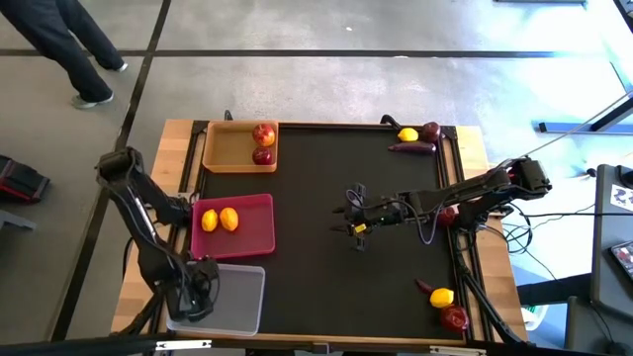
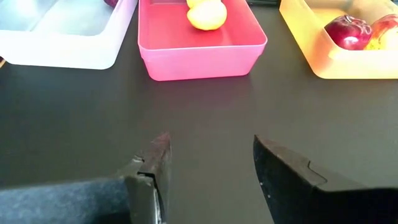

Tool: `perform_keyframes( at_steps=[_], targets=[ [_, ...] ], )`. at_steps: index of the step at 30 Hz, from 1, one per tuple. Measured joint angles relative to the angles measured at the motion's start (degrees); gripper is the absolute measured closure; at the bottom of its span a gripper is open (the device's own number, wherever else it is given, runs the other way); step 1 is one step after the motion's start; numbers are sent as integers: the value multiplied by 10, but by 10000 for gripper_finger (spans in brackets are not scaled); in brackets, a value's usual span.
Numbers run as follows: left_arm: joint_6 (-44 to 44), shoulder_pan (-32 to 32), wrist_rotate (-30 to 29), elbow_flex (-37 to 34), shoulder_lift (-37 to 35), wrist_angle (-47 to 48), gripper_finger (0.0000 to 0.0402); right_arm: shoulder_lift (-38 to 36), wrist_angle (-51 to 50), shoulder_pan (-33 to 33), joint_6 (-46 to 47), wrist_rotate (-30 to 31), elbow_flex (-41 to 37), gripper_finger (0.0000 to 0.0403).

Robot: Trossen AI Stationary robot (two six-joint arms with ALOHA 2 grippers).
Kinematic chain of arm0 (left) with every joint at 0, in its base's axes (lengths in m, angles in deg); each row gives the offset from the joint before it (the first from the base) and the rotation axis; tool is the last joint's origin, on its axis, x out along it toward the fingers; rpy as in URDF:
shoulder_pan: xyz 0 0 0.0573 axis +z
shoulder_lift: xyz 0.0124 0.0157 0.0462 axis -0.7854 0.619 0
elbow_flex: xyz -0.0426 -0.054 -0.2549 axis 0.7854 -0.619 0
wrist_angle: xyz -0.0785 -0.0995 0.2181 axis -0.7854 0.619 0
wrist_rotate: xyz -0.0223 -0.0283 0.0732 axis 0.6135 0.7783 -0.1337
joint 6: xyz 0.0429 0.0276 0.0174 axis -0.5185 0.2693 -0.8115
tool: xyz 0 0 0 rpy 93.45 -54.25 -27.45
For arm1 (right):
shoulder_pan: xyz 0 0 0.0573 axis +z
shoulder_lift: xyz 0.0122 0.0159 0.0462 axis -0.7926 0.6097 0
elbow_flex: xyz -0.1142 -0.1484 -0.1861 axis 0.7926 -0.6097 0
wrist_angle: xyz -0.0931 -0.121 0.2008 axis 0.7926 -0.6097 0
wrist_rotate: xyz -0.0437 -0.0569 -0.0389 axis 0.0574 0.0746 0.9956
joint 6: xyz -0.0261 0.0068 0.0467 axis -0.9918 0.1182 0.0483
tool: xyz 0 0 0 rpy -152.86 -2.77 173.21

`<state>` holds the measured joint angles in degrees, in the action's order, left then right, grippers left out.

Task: Sort produce into baskets
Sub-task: Put the top eggplant into the transparent bin

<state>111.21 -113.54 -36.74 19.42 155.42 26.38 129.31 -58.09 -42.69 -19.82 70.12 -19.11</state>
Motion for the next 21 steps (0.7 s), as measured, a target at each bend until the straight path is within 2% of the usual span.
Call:
perform_keyframes(
  at_steps=[3, 11, 16, 21],
  targets=[
    [-5, 10, -29, 16, -26, -1, 227, 0, 0, 0, 0, 0, 0, 224],
    [-103, 60, -207, 28, -84, -7, 227, -1, -12, 0, 0, -6, 0, 224],
    [-224, 118, -257, 28, -84, -21, 227, -24, -62, 0, -2, 22, 0, 224],
    [-403, 197, -271, 4, -84, -109, 228, -59, -145, -7, -15, 77, 0, 224]
  ],
)
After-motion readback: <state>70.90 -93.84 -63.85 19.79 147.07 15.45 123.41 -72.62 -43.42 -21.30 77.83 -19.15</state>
